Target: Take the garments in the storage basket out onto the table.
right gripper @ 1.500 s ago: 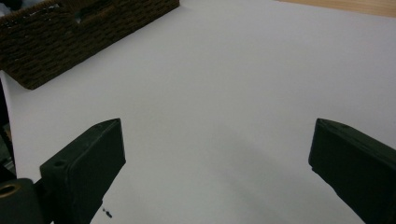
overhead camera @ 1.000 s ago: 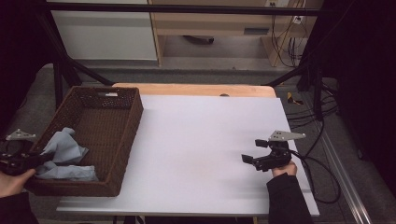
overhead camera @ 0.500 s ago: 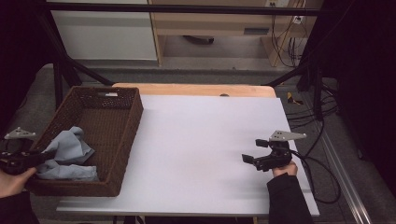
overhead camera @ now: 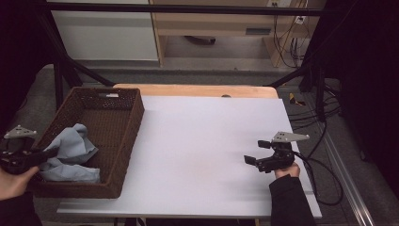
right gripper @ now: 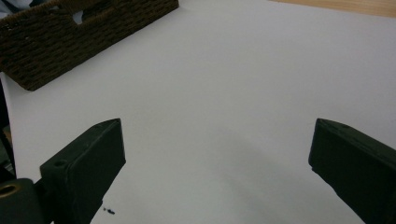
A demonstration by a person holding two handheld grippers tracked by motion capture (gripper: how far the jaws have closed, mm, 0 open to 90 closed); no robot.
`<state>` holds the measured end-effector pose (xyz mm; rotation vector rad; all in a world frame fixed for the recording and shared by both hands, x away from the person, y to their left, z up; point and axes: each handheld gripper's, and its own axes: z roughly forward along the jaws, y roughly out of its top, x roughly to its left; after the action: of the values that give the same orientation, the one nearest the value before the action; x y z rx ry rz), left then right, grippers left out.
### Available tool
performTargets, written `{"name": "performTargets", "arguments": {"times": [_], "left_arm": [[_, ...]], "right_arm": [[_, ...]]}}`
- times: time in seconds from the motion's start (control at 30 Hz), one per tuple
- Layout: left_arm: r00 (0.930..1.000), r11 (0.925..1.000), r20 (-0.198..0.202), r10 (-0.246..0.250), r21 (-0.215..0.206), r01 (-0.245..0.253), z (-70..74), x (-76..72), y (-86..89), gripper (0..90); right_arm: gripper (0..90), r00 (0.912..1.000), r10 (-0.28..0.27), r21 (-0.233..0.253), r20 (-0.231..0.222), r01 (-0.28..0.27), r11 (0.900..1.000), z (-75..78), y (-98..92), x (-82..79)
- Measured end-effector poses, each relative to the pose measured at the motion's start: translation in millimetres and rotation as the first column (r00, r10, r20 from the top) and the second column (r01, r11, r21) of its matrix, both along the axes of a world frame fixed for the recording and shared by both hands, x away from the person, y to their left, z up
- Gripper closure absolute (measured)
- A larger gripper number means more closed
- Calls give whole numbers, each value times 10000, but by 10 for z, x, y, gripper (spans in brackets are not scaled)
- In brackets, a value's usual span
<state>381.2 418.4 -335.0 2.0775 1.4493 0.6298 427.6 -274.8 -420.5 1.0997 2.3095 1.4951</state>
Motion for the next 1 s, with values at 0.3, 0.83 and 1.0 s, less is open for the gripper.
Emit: {"name": "performTargets", "arguments": {"times": [0.3, 0.83, 1.0], "left_arm": [[9994, 9995, 253, -235, 219, 229, 98, 2, -151, 772], [9969, 9960, 317, -720, 547, 702, 220, 80, -364, 773], [9972, 9946, 137, -729, 747, 717, 248, 134, -397, 773]], "right_arm": [[43, 10000, 18, -39, -2, -18, 10000, -3, 3, 2], [43, 10000, -11, -51, 13, 11, 10000, -4, 5, 0], [43, 10000, -20, -41, 29, 20, 10000, -5, 5, -1]]}}
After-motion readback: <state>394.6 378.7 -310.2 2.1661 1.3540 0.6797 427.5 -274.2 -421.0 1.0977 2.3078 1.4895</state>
